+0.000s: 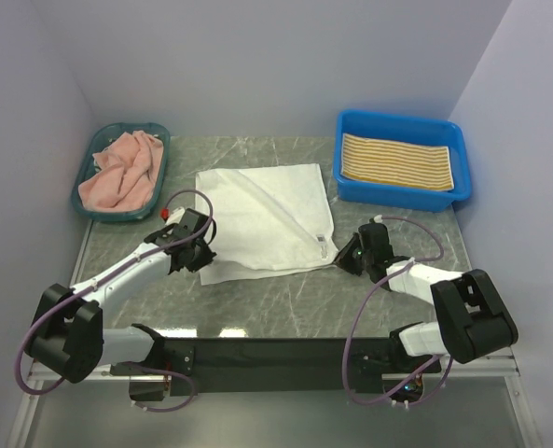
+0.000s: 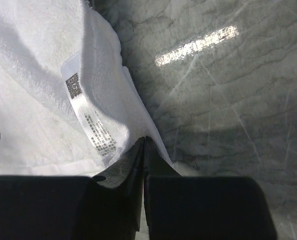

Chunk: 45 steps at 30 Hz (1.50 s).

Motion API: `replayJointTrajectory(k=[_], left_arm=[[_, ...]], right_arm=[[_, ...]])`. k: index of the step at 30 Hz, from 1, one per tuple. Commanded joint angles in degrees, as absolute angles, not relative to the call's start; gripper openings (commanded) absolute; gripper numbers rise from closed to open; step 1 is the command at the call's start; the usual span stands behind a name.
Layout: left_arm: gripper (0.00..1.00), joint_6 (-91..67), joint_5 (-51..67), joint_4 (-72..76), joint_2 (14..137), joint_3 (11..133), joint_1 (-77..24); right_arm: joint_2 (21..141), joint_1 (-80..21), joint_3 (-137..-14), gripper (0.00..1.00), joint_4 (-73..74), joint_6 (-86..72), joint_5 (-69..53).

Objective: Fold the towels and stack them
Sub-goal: Fold the towel

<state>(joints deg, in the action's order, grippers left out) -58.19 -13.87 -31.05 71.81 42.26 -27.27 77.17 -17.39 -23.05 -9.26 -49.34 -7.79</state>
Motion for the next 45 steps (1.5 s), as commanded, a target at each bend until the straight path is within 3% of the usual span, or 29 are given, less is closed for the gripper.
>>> replayJointTrajectory(k=[1, 16, 45], left_arm=[[0.01, -58.62, -16.00, -29.71, 70.93, 40.00, -26.89], [0.01, -60.12, -13.80, -27.07, 70.31, 31.56, -26.54], [0.01, -61.00, -10.82, -32.61, 61.88, 29.97, -26.19]], right_arm=[[76.47, -17.40, -22.41, 0.05, -3.35, -49.48, -2.99], [73.83, -16.79, -21.44, 0.05, -2.11, -51.15, -2.55], [74.35, -16.70, -21.00, 0.06, -3.16, -52.12, -2.55]])
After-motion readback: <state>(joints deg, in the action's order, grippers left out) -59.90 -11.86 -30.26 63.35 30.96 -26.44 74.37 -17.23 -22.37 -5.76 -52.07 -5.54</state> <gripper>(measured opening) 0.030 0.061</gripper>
